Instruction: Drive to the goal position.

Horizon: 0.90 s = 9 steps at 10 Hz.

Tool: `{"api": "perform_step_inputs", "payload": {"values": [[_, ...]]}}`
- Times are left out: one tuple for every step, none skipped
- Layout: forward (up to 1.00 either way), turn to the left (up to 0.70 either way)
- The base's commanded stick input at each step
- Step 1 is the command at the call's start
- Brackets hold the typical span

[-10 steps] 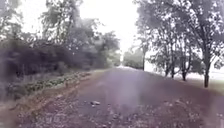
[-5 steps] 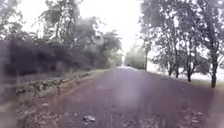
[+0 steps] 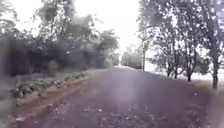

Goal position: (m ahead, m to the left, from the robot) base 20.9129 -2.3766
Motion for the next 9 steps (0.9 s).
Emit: {"api": "perform_step_inputs", "payload": {"values": [[1.0,-0.08],[1.0,0.0],[1.0,0.0],[1.0,0.0],[1.0,0.0],[1.0,0.0],[1.0,0.0],[1.0,0.0],[1.0,0.0]]}}
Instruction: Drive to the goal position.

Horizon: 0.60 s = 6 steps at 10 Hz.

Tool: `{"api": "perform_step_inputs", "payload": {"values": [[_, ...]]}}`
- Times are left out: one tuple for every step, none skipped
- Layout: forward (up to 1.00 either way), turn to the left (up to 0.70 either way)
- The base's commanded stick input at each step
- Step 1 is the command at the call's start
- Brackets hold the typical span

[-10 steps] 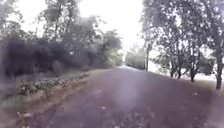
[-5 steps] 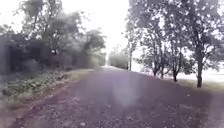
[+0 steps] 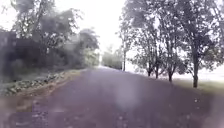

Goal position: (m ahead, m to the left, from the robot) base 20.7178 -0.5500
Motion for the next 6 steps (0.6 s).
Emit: {"api": "perform_step_inputs", "payload": {"values": [[1.0,0.0],[1.0,0.0],[1.0,0.0],[1.0,0.0],[1.0,0.0],[1.0,0.0]]}}
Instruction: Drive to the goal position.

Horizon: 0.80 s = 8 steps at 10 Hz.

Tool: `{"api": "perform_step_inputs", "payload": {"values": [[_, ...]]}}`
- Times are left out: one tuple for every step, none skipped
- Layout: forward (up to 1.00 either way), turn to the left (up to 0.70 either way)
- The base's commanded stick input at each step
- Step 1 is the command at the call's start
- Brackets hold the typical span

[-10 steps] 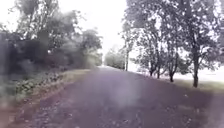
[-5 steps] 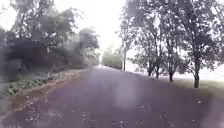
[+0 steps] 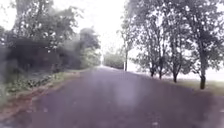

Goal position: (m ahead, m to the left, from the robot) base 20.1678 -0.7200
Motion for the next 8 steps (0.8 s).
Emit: {"api": "perform_step_inputs", "payload": {"values": [[1.0,0.0],[1.0,0.0],[1.0,0.0],[1.0,0.0],[1.0,0.0],[1.0,0.0],[1.0,0.0],[1.0,0.0]]}}
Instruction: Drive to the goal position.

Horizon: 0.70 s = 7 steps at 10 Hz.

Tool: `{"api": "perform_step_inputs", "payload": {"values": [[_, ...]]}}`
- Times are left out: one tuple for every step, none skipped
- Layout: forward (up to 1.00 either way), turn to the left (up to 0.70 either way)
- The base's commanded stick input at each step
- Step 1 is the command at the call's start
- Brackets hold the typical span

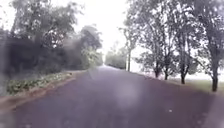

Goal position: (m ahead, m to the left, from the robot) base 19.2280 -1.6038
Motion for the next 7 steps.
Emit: {"api": "perform_step_inputs", "payload": {"values": [[1.0,0.0],[1.0,0.0],[1.0,0.0],[1.0,0.0],[1.0,0.0],[1.0,0.0],[1.0,0.0]]}}
